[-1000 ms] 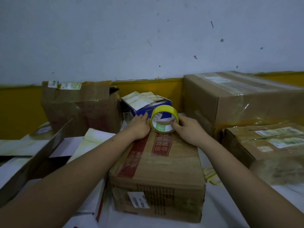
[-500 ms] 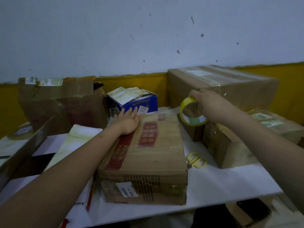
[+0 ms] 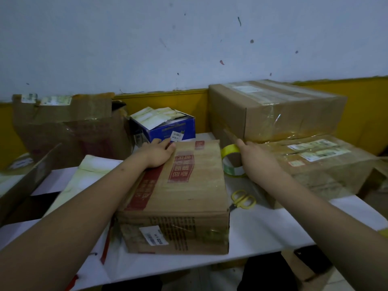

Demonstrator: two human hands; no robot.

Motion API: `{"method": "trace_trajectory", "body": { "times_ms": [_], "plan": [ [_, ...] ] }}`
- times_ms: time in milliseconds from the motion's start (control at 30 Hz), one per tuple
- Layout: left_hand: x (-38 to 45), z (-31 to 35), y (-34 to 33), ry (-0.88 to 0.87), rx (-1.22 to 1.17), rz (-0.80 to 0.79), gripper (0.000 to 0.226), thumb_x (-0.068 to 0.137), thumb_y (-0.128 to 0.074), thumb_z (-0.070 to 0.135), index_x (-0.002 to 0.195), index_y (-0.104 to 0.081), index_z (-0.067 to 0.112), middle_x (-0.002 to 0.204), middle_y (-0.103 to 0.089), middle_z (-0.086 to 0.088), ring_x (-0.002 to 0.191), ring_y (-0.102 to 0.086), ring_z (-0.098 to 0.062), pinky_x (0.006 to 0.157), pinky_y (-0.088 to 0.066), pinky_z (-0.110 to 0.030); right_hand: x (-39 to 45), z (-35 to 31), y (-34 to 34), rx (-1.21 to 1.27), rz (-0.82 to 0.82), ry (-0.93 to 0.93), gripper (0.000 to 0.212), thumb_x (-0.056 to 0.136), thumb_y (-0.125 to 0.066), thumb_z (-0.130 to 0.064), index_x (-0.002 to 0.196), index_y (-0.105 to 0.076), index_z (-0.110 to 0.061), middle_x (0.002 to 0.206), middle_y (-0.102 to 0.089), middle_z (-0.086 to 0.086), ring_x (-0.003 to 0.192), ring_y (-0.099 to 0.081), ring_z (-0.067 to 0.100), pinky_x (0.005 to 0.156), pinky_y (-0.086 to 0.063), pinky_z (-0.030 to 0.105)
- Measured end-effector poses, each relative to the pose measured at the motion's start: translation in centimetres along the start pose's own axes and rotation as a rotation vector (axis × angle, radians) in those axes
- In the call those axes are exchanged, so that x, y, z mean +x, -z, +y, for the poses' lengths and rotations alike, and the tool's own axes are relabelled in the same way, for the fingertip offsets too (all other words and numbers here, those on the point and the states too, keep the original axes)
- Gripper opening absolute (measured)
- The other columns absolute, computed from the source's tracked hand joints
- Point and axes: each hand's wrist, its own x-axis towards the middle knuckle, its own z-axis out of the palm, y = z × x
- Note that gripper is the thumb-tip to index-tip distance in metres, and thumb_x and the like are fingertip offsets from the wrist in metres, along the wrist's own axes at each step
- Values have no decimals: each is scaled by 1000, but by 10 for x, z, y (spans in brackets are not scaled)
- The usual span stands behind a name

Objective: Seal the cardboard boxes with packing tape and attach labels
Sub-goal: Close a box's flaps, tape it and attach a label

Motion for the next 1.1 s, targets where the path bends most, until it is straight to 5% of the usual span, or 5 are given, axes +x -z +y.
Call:
{"method": "trace_trajectory", "body": {
  "times_ms": [233,367,733,967,1100],
  "plan": [
    [-13,6,9,16,82,-31,84,91,-9,80,160,-8,33,167,-13,-6,153,-9,-37,119,-12,-57,-15,-13,-19,263,159,-83,70,94,-53,-19,154,-20,-8,130,-51,17,113,-52,35,91,-45,42],
    [-5,28,18,-31,200,-90,70,102,-7,63,161,3,27,169,8,-1,154,14,-26,120,13,-58,-19,-20,-28,411,175,-101,68,93,-53,-14,153,-23,-8,143,-39,18,128,-39,34,108,-35,42],
    [-2,124,7,-274,39,-179,76,97,-13,70,160,-10,30,169,-1,-5,154,3,-35,122,-2,-57,-20,-29,-41,276,210,29,76,97,-48,-21,160,-5,-17,166,7,8,152,14,25,123,7,51],
    [5,113,2,-234,-232,-91,72,83,-49,73,143,-44,33,156,-34,-9,145,-23,-38,113,-26,-53,-55,-40,-44,1077,545,-462,50,99,-45,-6,149,-39,-11,148,-45,2,136,-40,13,112,-31,24],
    [5,111,4,-217,-294,-72,62,71,-56,77,122,-52,42,146,-34,-5,137,-34,-38,112,-32,-55,-48,-45,-46,1371,341,-845,27,105,-36,-16,107,-61,-9,100,-58,3,98,-53,23,87,-43,35]
  ]
}}
